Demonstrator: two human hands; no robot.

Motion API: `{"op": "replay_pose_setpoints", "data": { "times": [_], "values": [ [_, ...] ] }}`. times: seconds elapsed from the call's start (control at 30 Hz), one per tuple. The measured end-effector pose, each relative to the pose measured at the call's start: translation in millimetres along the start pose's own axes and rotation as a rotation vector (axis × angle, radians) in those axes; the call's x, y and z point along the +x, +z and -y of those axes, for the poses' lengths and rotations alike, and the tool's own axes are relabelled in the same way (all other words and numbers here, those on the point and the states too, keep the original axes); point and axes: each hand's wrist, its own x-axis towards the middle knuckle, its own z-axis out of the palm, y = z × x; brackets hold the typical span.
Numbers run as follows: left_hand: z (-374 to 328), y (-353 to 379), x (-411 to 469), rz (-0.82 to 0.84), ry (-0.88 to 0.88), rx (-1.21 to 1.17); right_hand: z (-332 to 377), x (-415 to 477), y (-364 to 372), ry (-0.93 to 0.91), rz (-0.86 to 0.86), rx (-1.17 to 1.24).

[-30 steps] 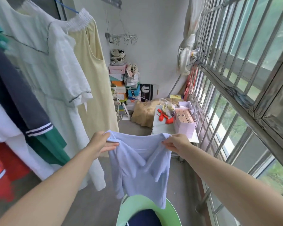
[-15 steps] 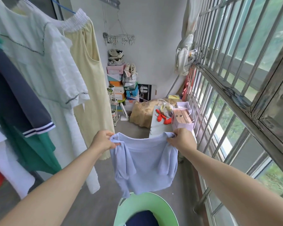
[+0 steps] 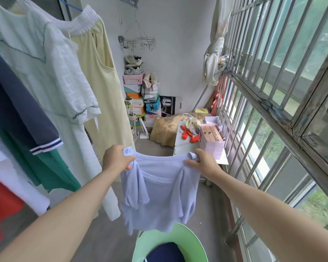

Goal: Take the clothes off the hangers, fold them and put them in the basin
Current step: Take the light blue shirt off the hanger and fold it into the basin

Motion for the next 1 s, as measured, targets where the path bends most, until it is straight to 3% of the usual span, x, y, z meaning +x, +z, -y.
{"op": "replay_pose_setpoints", "data": {
  "times": [0.2,0.37,0.6,0.77,1.0],
  "values": [
    [8.4,7.2,-1.6,0.018,-0.125,0.078,5.4,-3.4,7.0,0.245,0.186,0.291],
    [10.8,12.1,-5.2,-0.012,-0.165,0.231,12.5,-4.5,15.3,0.376,0.089,0.466],
    [10.9,37.9,-10.2,0.035,-0.274,-0.310,15.5,-4.4,35.8,0.501,-0.042,0.632],
    [-1.0,57.0,-18.4,0.083,-0.373,-0.536,21.8,-6.8,49.2,0.468,-0.152,0.602],
    [-18.9,78.6,-25.3,0.126,-0.289,-0.479,44.2,-19.4,57.5,0.222,-0.067,0.482]
  ]
}}
